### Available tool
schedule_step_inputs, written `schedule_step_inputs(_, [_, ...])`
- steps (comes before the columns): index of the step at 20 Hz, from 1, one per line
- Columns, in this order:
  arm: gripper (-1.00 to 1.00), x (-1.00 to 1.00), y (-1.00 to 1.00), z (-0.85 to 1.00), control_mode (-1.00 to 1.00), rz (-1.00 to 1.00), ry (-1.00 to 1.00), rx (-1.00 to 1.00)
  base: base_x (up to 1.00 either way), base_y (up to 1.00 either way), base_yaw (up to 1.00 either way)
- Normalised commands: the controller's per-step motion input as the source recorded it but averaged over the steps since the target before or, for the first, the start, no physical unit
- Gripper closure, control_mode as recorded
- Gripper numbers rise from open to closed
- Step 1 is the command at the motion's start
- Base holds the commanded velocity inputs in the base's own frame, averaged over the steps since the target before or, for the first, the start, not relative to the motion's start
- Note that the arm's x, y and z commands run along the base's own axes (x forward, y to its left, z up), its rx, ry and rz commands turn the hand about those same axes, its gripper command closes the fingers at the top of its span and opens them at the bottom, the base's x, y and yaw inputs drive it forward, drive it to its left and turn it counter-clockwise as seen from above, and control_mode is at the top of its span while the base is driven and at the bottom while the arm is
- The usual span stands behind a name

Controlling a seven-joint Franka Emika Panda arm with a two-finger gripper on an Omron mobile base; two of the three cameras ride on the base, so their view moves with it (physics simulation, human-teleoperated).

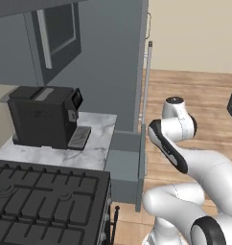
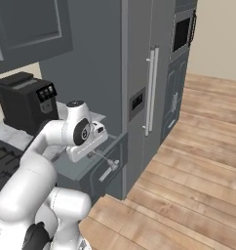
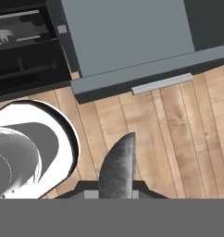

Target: Organize the utensils by type. Pick up the wooden spoons from the counter and place them in the open cabinet. Then pick up the metallic utensils from the counter and place them in the open drawer.

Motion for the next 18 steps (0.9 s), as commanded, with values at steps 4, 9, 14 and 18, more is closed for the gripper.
schedule_step_inputs(4, [1.00,-0.01,0.22,0.03,-1.00,-0.17,-0.07,0.12,0.00,0.00,0.00])
schedule_step_inputs(9, [1.00,0.08,0.38,0.03,-1.00,-0.39,-0.06,0.13,0.00,0.00,0.00])
schedule_step_inputs(14, [1.00,0.23,0.19,0.01,-1.00,-0.49,0.00,0.18,0.00,0.00,0.00])
schedule_step_inputs(18, [1.00,0.51,0.19,0.00,-1.00,-0.50,0.00,0.12,0.00,0.00,0.00])
